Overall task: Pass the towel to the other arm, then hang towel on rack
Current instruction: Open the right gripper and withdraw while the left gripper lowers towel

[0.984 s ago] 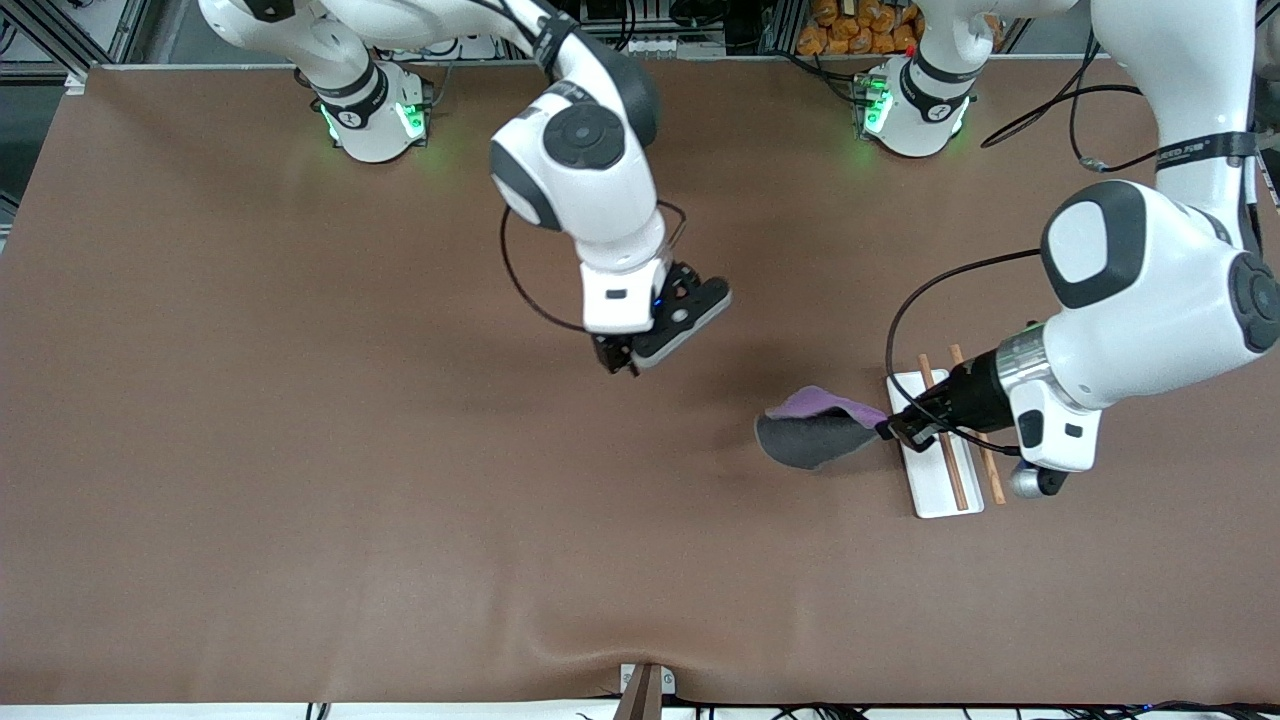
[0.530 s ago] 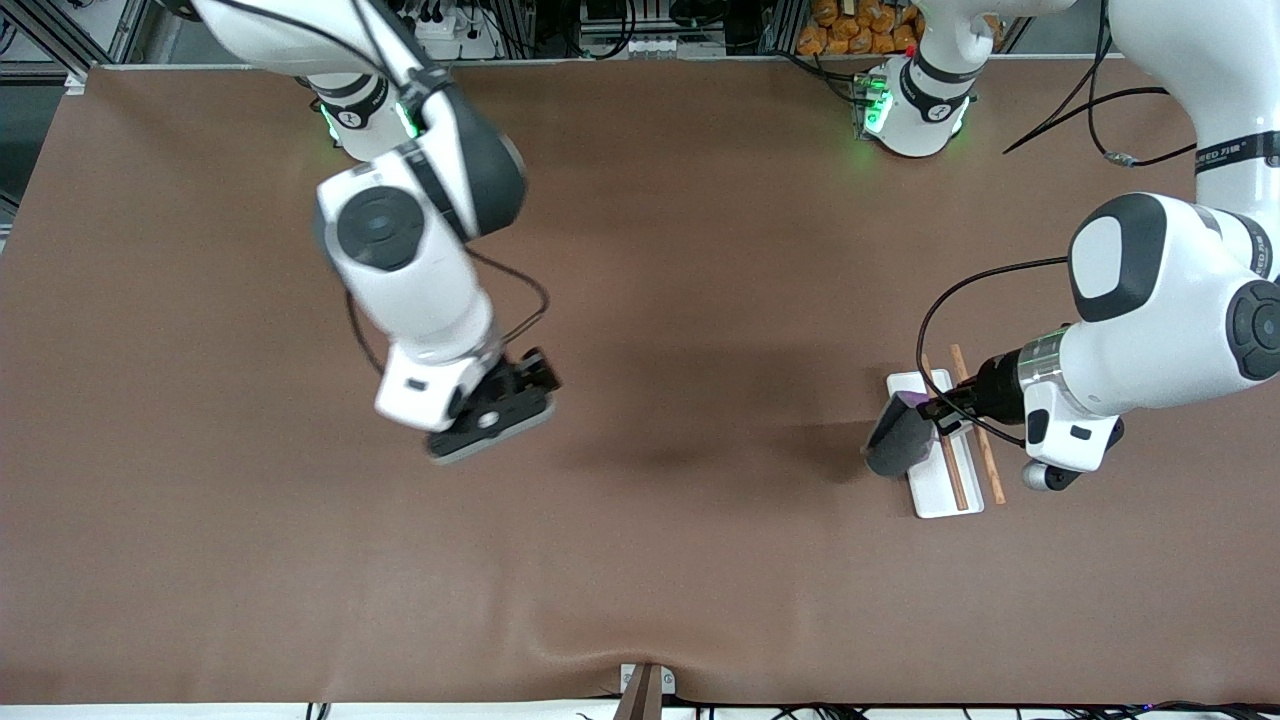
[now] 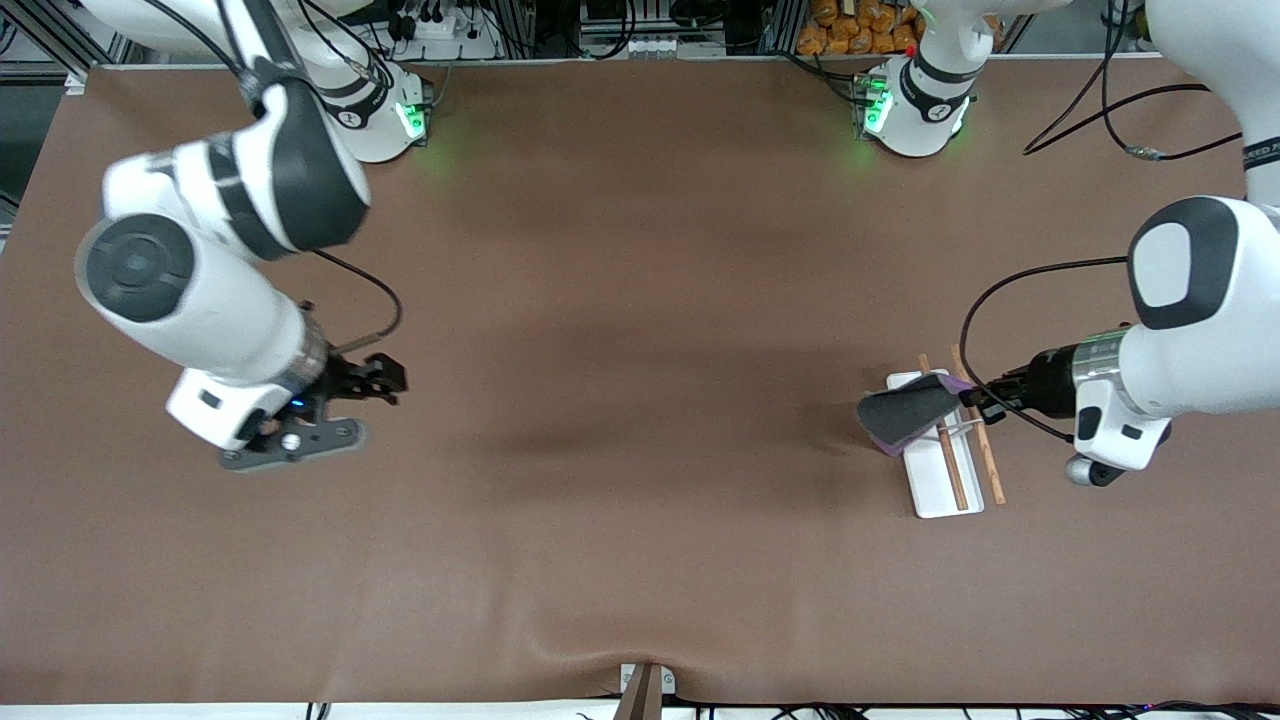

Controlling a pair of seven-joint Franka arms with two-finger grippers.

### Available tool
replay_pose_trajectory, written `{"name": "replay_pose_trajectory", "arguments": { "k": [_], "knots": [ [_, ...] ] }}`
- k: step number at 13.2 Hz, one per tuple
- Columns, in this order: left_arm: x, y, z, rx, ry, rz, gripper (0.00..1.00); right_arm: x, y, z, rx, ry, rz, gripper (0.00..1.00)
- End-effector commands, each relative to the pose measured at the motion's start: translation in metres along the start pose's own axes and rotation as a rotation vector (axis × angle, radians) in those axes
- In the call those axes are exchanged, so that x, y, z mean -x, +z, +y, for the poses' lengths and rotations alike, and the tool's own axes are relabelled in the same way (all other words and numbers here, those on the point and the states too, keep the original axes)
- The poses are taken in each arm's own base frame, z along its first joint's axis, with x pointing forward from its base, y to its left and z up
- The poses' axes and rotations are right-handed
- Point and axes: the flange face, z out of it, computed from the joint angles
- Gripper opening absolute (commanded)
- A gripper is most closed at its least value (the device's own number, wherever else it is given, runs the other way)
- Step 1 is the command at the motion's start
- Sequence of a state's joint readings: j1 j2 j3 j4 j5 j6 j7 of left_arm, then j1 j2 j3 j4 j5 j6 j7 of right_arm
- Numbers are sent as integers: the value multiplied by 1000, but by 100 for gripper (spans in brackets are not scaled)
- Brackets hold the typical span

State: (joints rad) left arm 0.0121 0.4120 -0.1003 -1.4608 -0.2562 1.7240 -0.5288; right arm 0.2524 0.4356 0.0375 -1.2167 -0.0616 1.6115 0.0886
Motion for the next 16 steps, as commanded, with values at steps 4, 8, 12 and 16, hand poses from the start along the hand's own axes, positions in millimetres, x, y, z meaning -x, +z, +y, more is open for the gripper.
{"name": "replay_pose_trajectory", "arguments": {
  "k": [4,8,12,16],
  "knots": [
    [-6,-18,-21,-8,7,10,0,43,-52,86,-2,121,-37,100],
    [-17,-26,-42,-1,15,11,0,69,-81,123,-3,119,-40,100],
    [-31,-37,-68,14,34,24,0,104,-88,196,-21,143,-105,100],
    [-40,-35,-79,-1,75,30,0,166,-96,197,-32,177,-66,100]
  ]
}}
